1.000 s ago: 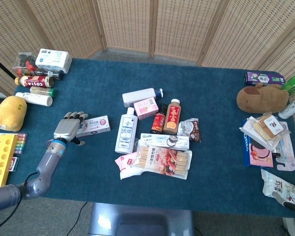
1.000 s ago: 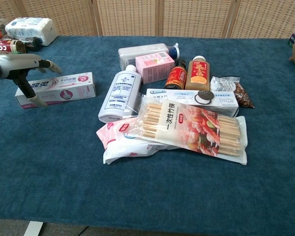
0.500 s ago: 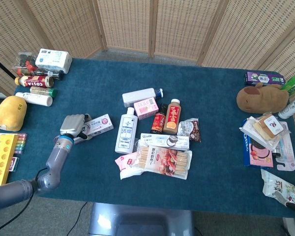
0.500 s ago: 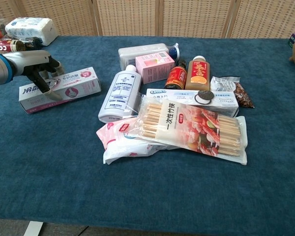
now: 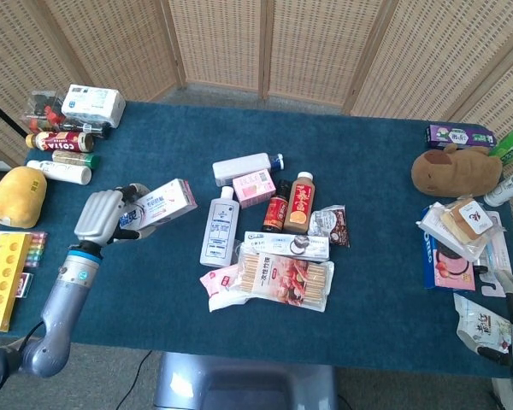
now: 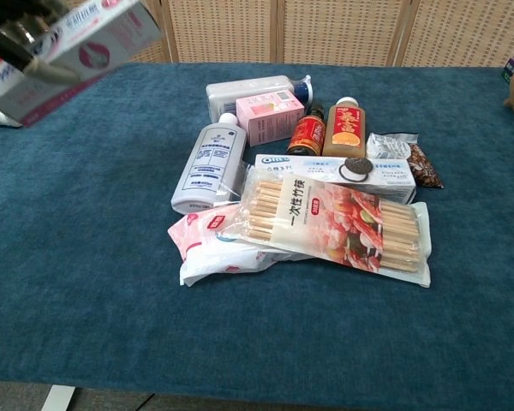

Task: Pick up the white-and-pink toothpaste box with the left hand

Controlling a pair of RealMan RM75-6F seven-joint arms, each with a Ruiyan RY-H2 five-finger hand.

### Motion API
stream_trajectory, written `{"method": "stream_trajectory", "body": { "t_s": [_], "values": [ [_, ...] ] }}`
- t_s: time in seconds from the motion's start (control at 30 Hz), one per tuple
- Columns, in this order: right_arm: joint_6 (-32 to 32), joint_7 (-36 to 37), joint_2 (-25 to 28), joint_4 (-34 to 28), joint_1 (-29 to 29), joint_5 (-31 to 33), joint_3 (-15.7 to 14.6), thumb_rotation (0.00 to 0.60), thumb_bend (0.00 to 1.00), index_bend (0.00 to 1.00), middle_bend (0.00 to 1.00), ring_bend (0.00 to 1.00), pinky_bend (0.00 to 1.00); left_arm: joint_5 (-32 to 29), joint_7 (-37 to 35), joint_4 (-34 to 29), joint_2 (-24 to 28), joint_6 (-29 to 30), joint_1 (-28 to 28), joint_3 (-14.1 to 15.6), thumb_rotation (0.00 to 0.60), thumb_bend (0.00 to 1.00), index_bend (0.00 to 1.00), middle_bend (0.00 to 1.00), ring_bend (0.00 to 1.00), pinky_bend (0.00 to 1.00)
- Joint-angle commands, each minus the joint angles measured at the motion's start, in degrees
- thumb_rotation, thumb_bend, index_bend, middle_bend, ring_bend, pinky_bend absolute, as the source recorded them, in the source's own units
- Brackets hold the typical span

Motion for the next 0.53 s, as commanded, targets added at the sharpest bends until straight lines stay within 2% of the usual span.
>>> {"method": "stream_trajectory", "body": {
  "t_s": [0.03, 0.3, 0.53],
  "values": [
    [-0.65, 0.21, -0.24, 0.33, 0.23, 0.27, -0.1, 0.6, 0.04, 0.0, 0.0, 0.0, 0.0, 4.1, -3.02, -3.59, 2.57, 3.89, 1.96, -2.16, 0.6, 0.34, 0.64, 0.62, 0.78, 0.62],
    [-0.53, 0.74, -0.5, 0.88, 0.05, 0.53, -0.07, 0.6, 0.04, 0.0, 0.0, 0.0, 0.0, 11.65, -11.68, -2.64, 0.02, 11.96, 2.89, -6.66, 0.6, 0.33, 0.65, 0.62, 0.76, 0.61],
    [-1.11, 0.71, -0.35, 0.9, 0.26, 1.02, 0.03, 0.6, 0.04, 0.0, 0.0, 0.0, 0.0, 12.31, -11.58, -2.72, -0.1, 11.43, 2.63, -6.71, 0.6, 0.32, 0.64, 0.61, 0.76, 0.6]
  ]
}}
